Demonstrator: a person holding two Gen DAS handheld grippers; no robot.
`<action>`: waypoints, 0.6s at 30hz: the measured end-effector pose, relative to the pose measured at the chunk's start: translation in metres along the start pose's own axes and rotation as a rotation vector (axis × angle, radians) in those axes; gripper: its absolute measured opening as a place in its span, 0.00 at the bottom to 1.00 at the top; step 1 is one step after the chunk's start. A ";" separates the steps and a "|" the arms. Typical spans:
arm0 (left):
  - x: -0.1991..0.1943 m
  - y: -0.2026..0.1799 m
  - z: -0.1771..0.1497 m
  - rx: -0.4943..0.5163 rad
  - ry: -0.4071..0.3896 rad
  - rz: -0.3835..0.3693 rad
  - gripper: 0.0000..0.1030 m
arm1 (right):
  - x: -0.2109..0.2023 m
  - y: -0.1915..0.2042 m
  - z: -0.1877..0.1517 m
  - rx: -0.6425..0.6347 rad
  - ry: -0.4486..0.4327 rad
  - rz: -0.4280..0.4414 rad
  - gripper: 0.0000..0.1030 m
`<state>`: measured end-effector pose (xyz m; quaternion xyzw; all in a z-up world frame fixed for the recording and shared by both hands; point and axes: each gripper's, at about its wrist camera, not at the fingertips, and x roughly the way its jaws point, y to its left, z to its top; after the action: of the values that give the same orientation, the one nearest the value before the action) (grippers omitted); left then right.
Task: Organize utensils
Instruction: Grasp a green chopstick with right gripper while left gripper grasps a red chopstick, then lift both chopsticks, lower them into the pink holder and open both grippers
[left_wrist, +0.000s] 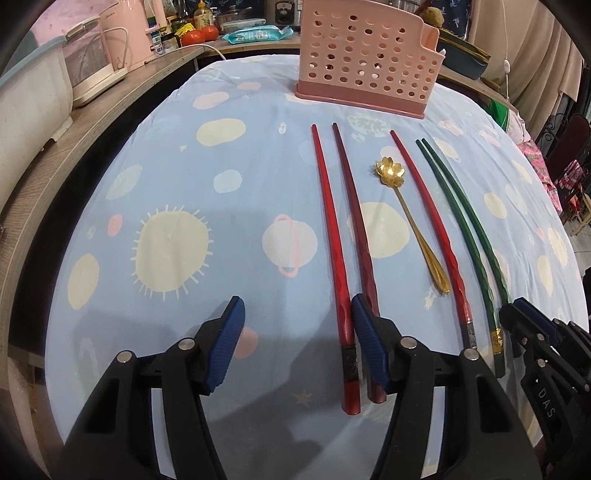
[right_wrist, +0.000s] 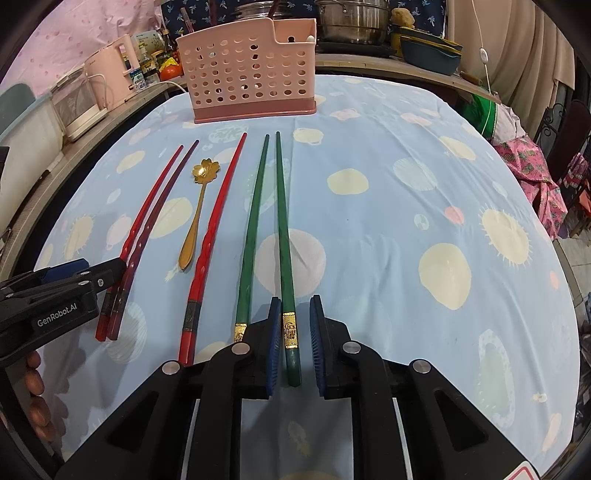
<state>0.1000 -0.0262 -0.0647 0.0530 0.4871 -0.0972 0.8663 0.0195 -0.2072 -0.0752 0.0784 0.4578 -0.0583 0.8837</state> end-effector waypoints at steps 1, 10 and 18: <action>0.000 0.000 0.000 0.003 -0.001 0.003 0.54 | 0.000 0.000 0.000 -0.001 0.000 0.000 0.14; -0.004 -0.001 -0.003 0.019 -0.009 -0.022 0.13 | -0.002 0.000 -0.001 -0.003 -0.003 0.007 0.08; -0.019 0.007 0.004 -0.012 -0.003 -0.044 0.07 | -0.019 -0.004 0.001 0.007 -0.018 0.028 0.07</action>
<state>0.0953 -0.0176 -0.0466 0.0370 0.4873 -0.1136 0.8650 0.0092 -0.2110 -0.0595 0.0875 0.4482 -0.0484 0.8883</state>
